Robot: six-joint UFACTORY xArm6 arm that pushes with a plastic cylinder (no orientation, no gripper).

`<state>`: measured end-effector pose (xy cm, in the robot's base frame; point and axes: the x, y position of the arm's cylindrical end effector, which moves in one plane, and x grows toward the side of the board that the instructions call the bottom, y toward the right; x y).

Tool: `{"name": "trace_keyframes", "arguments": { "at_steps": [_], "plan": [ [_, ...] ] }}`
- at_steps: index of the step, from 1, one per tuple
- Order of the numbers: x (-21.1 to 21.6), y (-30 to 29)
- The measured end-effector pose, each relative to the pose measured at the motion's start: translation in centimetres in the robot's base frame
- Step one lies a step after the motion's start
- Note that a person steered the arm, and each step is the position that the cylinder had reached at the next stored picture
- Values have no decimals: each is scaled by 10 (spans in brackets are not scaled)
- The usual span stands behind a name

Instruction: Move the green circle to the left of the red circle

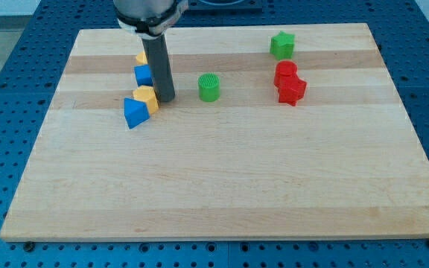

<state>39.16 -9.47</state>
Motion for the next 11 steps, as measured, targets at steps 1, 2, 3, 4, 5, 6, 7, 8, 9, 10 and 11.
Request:
{"name": "trace_keyframes", "arguments": {
  "at_steps": [1, 2, 3, 4, 5, 6, 7, 8, 9, 10, 11],
  "plan": [
    [0, 43],
    [-2, 83],
    [-1, 62],
    [-8, 30],
    [-23, 43],
    [-27, 90],
    [-27, 141],
    [-27, 138],
    [-32, 93],
    [-75, 77],
    [-128, 80]
  ]
}}
